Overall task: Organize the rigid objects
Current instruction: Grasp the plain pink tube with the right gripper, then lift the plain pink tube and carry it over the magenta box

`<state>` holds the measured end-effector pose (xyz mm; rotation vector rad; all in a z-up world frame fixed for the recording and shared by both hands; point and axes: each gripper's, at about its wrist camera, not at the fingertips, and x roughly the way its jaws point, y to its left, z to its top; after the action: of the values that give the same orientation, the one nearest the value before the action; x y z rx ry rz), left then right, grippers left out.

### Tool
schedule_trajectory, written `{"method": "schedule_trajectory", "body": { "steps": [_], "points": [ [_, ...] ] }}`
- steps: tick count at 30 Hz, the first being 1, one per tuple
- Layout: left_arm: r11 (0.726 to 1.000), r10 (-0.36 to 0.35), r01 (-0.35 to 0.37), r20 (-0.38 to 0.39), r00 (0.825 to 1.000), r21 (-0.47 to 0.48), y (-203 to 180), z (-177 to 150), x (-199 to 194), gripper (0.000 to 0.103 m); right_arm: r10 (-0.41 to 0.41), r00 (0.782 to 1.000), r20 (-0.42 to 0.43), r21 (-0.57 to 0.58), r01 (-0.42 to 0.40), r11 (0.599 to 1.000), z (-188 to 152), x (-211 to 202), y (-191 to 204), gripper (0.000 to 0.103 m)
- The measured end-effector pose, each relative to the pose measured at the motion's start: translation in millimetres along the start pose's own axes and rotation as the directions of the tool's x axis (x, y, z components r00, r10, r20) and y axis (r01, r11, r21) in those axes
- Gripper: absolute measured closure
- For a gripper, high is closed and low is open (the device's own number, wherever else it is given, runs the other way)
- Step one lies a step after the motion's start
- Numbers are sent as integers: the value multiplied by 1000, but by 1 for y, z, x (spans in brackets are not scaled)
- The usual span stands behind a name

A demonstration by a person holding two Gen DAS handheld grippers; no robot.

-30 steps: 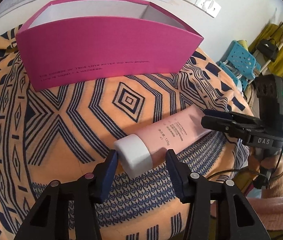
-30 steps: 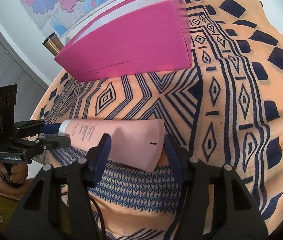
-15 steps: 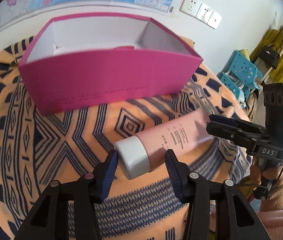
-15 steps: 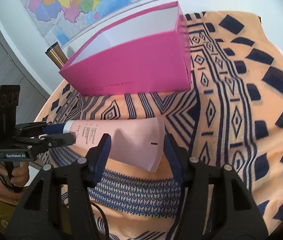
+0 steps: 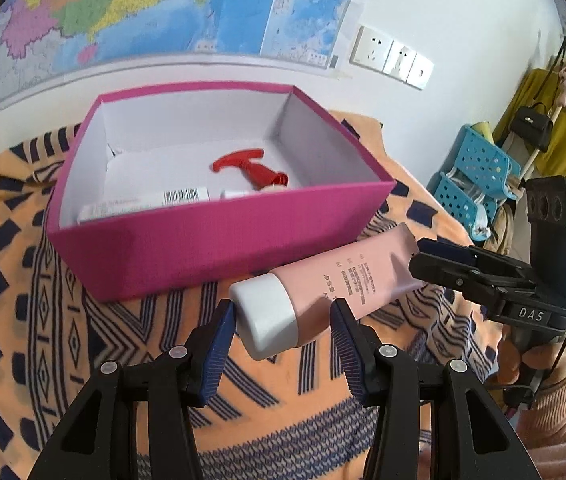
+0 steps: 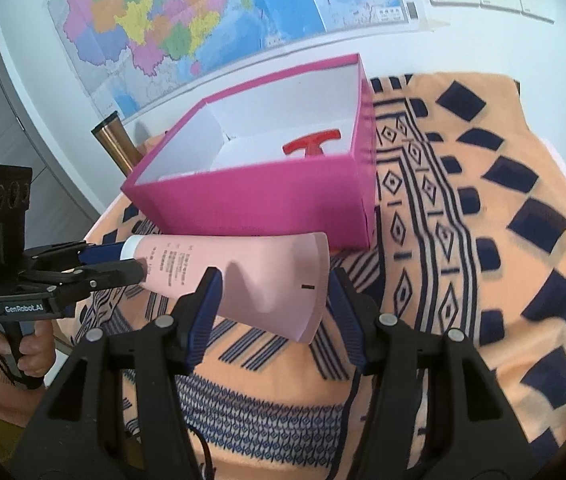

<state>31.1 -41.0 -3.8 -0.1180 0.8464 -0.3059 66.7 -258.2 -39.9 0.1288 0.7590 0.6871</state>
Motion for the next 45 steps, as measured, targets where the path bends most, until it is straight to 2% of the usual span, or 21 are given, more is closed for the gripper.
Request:
{"method": "schedule_trajectory", "body": {
  "steps": [24,45],
  "points": [
    [999,28,-29,67,997,17,2,34,0,53,-3,996,88,-43,7,999,47,-3,1,45],
    [999,39,-41,115,993,17,5,55,1,53,-13,995,94,-45,17,999,65,7,-5,45]
  ]
}}
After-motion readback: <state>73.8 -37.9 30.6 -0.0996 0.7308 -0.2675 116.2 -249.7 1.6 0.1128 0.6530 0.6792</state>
